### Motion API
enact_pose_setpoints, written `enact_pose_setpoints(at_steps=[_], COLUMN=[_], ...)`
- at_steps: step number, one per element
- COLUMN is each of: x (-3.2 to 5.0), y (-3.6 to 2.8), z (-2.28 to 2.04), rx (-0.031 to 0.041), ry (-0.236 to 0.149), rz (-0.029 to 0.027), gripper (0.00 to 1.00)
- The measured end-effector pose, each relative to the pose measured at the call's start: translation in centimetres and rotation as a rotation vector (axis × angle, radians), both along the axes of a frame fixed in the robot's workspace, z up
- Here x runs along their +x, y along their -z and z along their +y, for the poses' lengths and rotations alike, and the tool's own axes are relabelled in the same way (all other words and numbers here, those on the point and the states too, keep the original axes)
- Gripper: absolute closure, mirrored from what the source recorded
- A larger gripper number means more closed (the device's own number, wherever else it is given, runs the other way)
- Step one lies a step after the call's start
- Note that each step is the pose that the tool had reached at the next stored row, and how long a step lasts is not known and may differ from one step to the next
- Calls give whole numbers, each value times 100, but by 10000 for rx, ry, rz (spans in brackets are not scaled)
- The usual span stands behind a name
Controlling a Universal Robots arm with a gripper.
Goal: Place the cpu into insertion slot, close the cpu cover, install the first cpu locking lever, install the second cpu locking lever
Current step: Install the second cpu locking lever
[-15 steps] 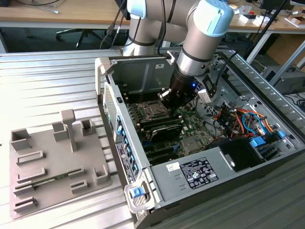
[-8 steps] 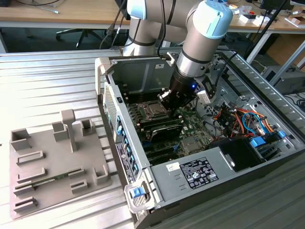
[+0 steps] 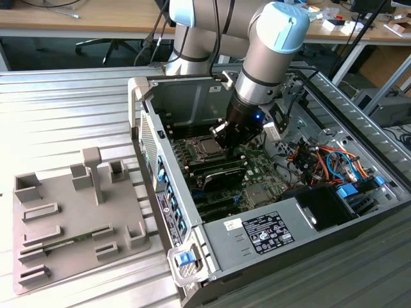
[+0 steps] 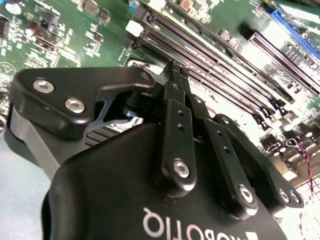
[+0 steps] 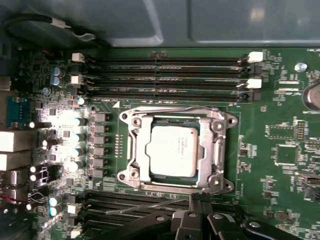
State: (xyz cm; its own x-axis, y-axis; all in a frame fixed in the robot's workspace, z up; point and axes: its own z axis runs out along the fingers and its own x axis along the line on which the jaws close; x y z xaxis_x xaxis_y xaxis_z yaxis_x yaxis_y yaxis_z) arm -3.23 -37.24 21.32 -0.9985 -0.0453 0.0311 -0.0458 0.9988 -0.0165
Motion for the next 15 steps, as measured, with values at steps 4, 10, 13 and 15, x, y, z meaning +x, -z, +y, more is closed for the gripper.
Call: enact_pose_setpoints(at_steps=[4,10,13,15], x=[-49,-77,-99,-108], y=[5,8,11,13], z=[1,0,0,0], rx=[1,0,0,0], ry=[1,0,1,1], rz=[-1,-1,0,0], gripper=[89,89,89,89])
